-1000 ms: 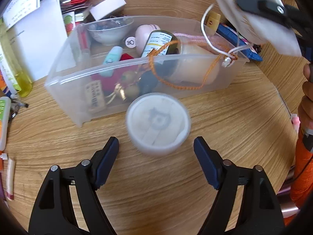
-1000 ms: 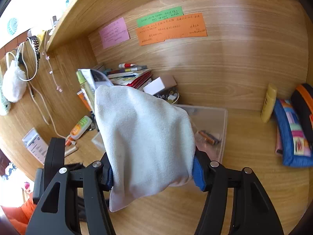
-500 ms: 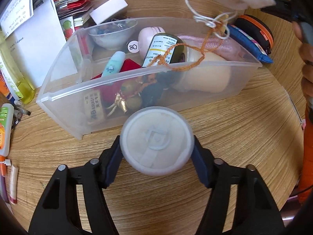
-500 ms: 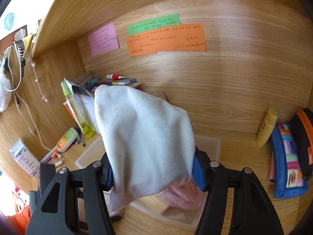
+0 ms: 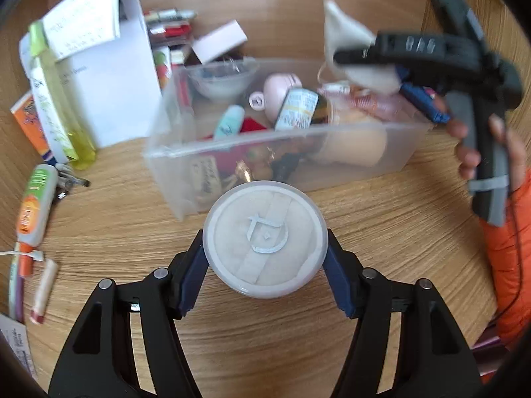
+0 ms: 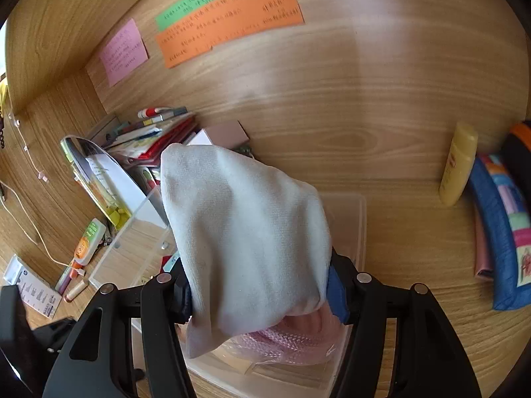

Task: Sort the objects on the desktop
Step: 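Carry the tub with the left gripper while the right carries the cloth over the bin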

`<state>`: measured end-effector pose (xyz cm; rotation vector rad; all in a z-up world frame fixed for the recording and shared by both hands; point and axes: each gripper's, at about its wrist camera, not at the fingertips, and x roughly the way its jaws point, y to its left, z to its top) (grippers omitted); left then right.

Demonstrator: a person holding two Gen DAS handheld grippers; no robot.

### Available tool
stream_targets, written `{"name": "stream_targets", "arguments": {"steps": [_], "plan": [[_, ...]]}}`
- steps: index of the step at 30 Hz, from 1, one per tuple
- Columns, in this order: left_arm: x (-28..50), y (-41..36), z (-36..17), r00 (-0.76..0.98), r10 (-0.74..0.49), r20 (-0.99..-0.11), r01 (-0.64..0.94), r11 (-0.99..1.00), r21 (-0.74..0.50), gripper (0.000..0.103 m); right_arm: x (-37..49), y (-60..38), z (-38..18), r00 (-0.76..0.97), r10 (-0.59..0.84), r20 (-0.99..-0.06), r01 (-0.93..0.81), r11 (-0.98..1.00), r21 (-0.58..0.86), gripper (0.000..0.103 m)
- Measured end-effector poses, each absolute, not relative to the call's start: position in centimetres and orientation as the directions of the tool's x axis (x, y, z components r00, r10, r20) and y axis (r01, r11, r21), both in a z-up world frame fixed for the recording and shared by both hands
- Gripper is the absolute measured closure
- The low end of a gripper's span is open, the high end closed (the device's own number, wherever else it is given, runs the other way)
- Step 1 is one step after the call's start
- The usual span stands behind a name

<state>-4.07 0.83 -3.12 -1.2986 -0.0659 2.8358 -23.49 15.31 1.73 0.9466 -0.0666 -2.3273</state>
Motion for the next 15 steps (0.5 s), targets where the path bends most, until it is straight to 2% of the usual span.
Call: {"name": "stream_targets", "arguments": {"steps": [8, 15], "plan": [[-4.4, -1.2, 2.0, -0.728, 0.031, -0.685, 0.023, -0.997, -0.069, 0.038, -23.7, 15.2, 0.7, -0.591, -0.502, -0.631, 0.492, -0.845, 0.212, 0.045], [-10.0, -3.8, 3.8, -0.741, -0.011, -0.671, 0.075, -0.995, -0.067, 0.038, -23.3, 13.5, 0.2, -0.637, -0.435, -0.637, 0.489, -0.866, 0.103, 0.041]]}}
